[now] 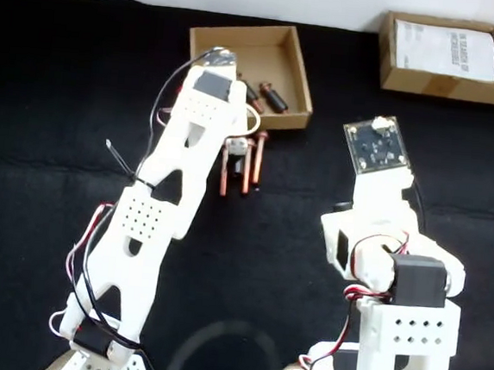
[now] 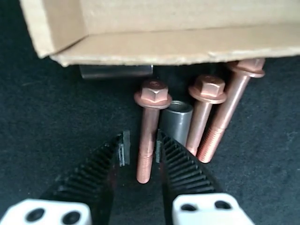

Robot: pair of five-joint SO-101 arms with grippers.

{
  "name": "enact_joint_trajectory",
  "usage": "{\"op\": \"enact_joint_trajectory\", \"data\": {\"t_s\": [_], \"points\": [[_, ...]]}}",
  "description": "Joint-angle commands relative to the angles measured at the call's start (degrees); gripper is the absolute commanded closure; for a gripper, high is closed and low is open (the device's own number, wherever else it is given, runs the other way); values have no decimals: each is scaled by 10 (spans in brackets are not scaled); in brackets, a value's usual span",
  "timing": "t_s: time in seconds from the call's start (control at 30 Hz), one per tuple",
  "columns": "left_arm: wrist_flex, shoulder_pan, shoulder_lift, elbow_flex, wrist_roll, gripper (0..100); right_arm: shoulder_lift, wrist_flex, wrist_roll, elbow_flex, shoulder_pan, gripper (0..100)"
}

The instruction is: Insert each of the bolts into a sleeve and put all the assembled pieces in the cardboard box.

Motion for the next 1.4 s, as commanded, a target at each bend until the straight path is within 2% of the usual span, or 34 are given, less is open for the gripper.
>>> {"op": "enact_joint_trajectory", "data": {"t_s": [0.0, 0.13, 0.33, 0.53, 0.67, 0.87, 1.07, 1.37], "points": [[-14, 8, -36, -11, 5, 885, -7, -9, 6, -1, 6, 991], [-47, 8, -4, -6, 5, 885, -7, -9, 6, -1, 6, 991], [-46, 5, 63, -11, 5, 885, -7, -17, 6, -2, 6, 991], [-40, 7, 62, -7, 5, 898, -7, -22, 5, -2, 6, 991], [-8, 8, 64, -7, 5, 998, -7, -22, 5, -2, 6, 991], [1, 15, 65, -9, 4, 992, -7, -30, 3, 2, 7, 991], [10, 15, 43, -33, -2, 992, -9, -91, 2, 58, 7, 991], [12, -25, -87, -47, -156, 992, -13, -213, 6, 124, 3, 991]]}}
